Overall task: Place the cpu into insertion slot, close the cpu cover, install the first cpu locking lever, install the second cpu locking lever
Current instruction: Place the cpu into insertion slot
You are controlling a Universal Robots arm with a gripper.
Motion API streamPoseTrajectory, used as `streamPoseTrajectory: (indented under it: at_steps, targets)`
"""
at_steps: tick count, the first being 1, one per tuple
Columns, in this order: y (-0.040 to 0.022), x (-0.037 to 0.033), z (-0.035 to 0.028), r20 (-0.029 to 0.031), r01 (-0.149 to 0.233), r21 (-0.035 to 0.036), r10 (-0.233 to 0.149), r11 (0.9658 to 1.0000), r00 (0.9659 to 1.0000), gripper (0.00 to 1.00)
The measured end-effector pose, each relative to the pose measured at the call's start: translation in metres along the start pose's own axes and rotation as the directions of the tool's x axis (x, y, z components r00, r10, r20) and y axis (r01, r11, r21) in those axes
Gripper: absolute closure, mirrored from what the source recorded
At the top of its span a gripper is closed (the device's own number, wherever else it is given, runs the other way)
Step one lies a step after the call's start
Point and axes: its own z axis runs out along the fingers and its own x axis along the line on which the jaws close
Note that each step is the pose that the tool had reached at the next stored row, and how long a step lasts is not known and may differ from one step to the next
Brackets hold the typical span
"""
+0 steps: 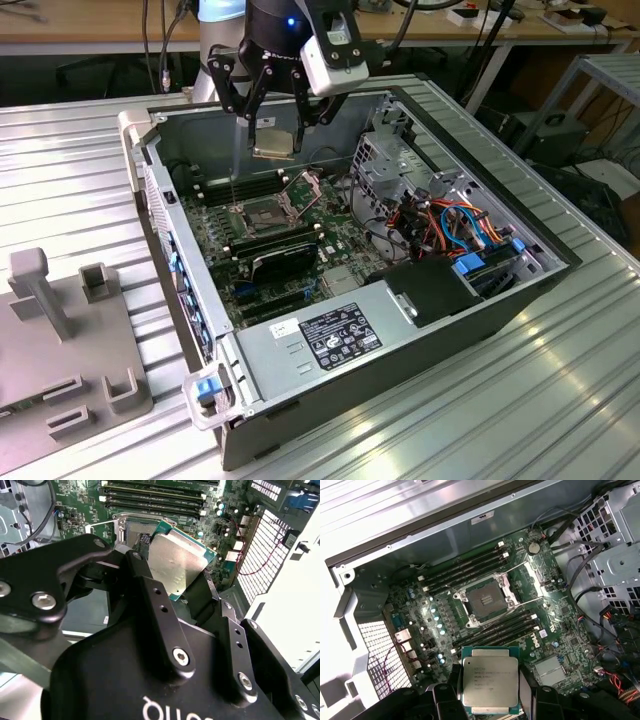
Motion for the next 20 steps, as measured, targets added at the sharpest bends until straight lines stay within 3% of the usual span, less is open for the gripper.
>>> streamPoseTrajectory:
  at_steps: [9,16,20]
  targets:
    - [0.0004,0.0,0.0002,0.0028,-0.063,0.0015,0.063,0.998,0.998,0.45]
    - [0.0008,-0.0006,0.0004,0.0065,-0.139,0.0029,0.139,0.9903,0.9902,0.45]
    - [0.0014,-0.0009,0.0004,0.0075,-0.16,0.0031,0.16,0.9872,0.9871,0.45]
